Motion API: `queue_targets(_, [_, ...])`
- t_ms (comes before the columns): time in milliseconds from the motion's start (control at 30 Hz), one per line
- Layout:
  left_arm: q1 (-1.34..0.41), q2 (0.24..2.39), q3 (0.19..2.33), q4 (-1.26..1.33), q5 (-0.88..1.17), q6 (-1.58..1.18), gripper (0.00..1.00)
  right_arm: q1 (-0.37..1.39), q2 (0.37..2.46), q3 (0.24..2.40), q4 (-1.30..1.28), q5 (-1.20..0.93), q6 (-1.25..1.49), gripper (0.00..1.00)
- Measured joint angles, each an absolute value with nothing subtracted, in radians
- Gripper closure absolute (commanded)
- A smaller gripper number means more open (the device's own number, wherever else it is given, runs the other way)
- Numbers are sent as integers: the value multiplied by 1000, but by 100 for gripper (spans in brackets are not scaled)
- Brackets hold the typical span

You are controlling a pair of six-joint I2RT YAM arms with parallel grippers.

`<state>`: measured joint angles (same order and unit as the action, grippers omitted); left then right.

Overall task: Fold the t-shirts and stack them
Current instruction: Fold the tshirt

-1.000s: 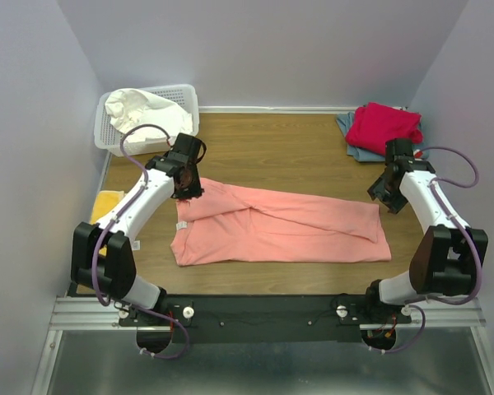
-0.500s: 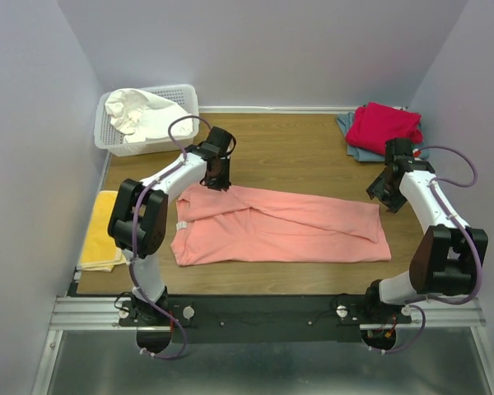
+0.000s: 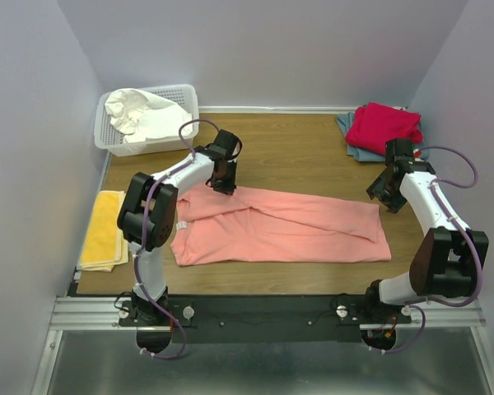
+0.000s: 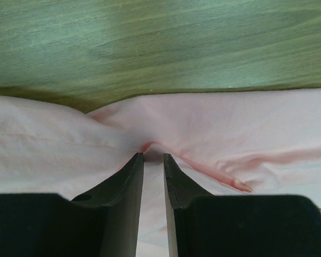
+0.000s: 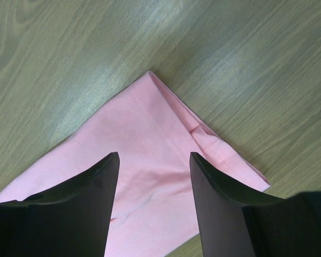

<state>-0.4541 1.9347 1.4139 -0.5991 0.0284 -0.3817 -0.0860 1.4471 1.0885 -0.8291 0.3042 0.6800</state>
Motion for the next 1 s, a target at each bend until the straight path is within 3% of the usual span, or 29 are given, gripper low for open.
queue_targets(400, [-457,1985,1418,-599,-28,-381,66,-86,1445,1086,-830,303,680,36])
queue_targets(500, [-461,1987,1419,-599,-34,-379,76,-86,1445,1085,-830,303,680,36])
queue_targets(533, [-462,1987,1419,-599,-35,-377,85,-86,1445,1084,-829,303,680,36])
queue_targets(633, [-466,1987,1419,-599,-36,-374,100,-86,1445,1083,-830,303,680,36])
queue_targets(1000, [-483,1962,1422,-638,-80,-377,100,-86,1443,1076,-829,297,680,37])
